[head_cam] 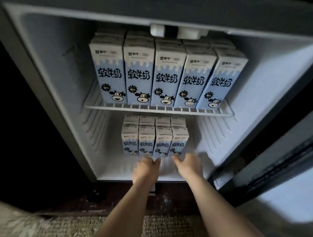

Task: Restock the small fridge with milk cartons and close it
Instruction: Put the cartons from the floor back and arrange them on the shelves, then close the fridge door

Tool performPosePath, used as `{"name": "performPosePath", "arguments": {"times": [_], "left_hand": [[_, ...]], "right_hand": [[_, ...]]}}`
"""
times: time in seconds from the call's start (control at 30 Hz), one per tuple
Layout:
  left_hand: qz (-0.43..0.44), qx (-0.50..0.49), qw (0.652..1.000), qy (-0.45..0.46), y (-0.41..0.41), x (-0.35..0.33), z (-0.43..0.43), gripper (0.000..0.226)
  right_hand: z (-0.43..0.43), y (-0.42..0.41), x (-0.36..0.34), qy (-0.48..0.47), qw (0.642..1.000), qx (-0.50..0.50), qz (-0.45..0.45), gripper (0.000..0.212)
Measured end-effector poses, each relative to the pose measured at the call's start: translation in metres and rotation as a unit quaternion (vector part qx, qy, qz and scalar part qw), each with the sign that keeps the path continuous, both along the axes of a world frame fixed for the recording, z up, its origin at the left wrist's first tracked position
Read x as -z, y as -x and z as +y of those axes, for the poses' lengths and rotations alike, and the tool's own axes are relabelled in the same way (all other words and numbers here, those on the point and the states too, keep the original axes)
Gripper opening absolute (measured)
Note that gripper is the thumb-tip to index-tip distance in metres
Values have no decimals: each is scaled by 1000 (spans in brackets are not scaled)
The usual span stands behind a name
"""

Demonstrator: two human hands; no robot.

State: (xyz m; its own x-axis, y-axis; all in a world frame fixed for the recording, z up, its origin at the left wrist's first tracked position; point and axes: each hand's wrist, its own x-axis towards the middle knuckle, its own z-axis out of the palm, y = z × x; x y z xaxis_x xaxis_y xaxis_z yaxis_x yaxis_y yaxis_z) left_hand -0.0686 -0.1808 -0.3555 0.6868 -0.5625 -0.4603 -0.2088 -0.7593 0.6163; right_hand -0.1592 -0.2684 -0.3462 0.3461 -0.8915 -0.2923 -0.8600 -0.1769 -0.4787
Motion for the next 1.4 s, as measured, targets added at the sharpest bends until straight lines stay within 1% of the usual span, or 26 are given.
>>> {"name": "performPosePath", "arguments": {"times": [0.03,0.07,0.13,0.27,0.33,0.37,0.43,0.47,0.57,0.6,0.7,0.8,0.93,1.03,1.1,1.17,1.27,1.33,1.4], "left_hand": [[6,24,1000,5,2,-6,6,42],[9,49,999,9,4,-13,13,43],[11,99,995,10,6,-33,26,44],[-22,180,983,-2,9,-83,53,48],[-48,203,978,-7,11,-108,66,47],[-63,210,976,-4,13,-120,73,43],[-86,227,970,-10,18,-144,87,35],[-89,242,966,-17,22,-156,95,36],[-100,301,948,-42,38,-192,114,45],[-107,319,940,-54,45,-206,121,47],[-156,358,917,-81,70,-253,138,52],[-221,404,885,-68,94,-295,149,51],[-277,457,844,-43,131,-348,156,49],[-335,478,812,-31,160,-381,153,49],[-357,486,797,-18,174,-394,144,49],[-374,497,783,3,188,-401,129,48],[-395,507,765,42,210,-402,101,46],[-419,508,750,60,222,-397,77,50],[-456,496,736,68,232,-390,51,58]], "right_hand": [[5,3,-5,-3,1000,-5,8,35],[10,6,-10,0,1000,-10,15,33],[20,10,-27,18,999,-25,31,37],[41,24,-72,41,995,-74,48,32],[53,34,-99,60,991,-107,60,39],[59,41,-113,72,988,-122,68,43],[72,56,-142,89,982,-141,86,45],[79,64,-157,93,979,-150,98,44],[101,88,-201,98,968,-195,122,31],[108,96,-216,98,964,-211,127,29],[127,123,-256,108,955,-241,134,37],[145,155,-296,143,942,-261,155,36],[162,199,-343,193,931,-250,183,36],[166,229,-371,237,923,-233,196,35],[162,247,-383,270,917,-218,199,35],[151,263,-388,293,915,-199,194,36],[122,288,-387,305,924,-156,169,38],[99,304,-383,314,926,-137,157,41],[73,318,-378,323,925,-127,154,48]]}}
